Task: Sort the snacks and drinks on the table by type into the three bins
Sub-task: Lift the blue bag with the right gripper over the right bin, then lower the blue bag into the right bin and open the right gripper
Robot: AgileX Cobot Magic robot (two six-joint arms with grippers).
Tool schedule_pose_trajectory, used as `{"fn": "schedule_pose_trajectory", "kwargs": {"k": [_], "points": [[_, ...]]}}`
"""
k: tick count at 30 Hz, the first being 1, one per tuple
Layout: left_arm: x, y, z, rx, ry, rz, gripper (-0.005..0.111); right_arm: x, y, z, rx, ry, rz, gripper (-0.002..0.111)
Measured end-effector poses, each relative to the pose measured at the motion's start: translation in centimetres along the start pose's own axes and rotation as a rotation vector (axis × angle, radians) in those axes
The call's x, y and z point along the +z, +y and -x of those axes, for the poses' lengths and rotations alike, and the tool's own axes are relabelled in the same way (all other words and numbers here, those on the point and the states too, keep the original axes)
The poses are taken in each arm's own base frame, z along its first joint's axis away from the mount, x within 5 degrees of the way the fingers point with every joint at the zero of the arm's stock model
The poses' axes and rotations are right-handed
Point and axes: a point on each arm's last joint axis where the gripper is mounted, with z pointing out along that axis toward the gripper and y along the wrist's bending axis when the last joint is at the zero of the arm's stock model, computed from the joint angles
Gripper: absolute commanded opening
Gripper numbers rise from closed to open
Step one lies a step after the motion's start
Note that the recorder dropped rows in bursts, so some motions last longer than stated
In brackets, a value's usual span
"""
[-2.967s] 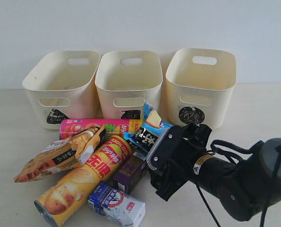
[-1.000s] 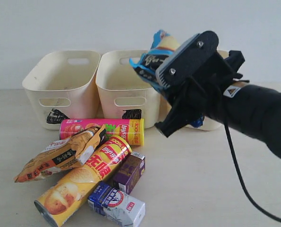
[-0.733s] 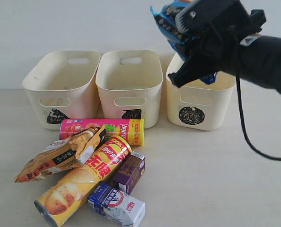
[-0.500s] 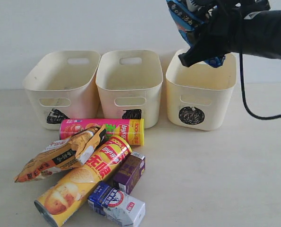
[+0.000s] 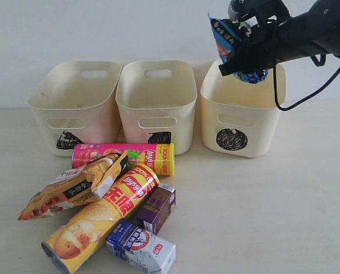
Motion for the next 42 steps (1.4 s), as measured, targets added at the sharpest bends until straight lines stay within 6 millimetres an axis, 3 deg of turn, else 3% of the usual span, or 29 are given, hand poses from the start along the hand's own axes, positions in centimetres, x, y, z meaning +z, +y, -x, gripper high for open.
{"fn": "schedule_pose_trajectory", "kwargs": {"k": [8, 10, 16, 20, 34, 42], "points": [[0.0, 0.0, 0.0, 0.0, 0.0, 0.0, 0.004, 3.7, -0.4, -0.9, 0.07, 0.065, 0.051, 0.003], [0.0, 0.0, 0.0, 0.0, 0.0, 0.0, 0.004, 4.4, -0.4, -1.3, 0.077, 0.076, 0.056, 0.013], [0.0, 0.0, 0.0, 0.0, 0.0, 0.0, 0.004, 5.2, -0.2, -2.1, 0.09, 0.095, 0.059, 0.061], [0.0, 0.0, 0.0, 0.0, 0.0, 0.0, 0.004, 5.2, -0.5, -1.7, 0.129, 0.064, 0.027, 0.076], [0.0, 0.0, 0.0, 0.0, 0.0, 0.0, 0.004, 5.1, -0.8, -1.4, 0.173, 0.043, 0.007, 0.077], [0.0, 0.0, 0.0, 0.0, 0.0, 0.0, 0.004, 2.7, -0.6, 0.4, 0.174, 0.054, 0.07, 0.072]]}}
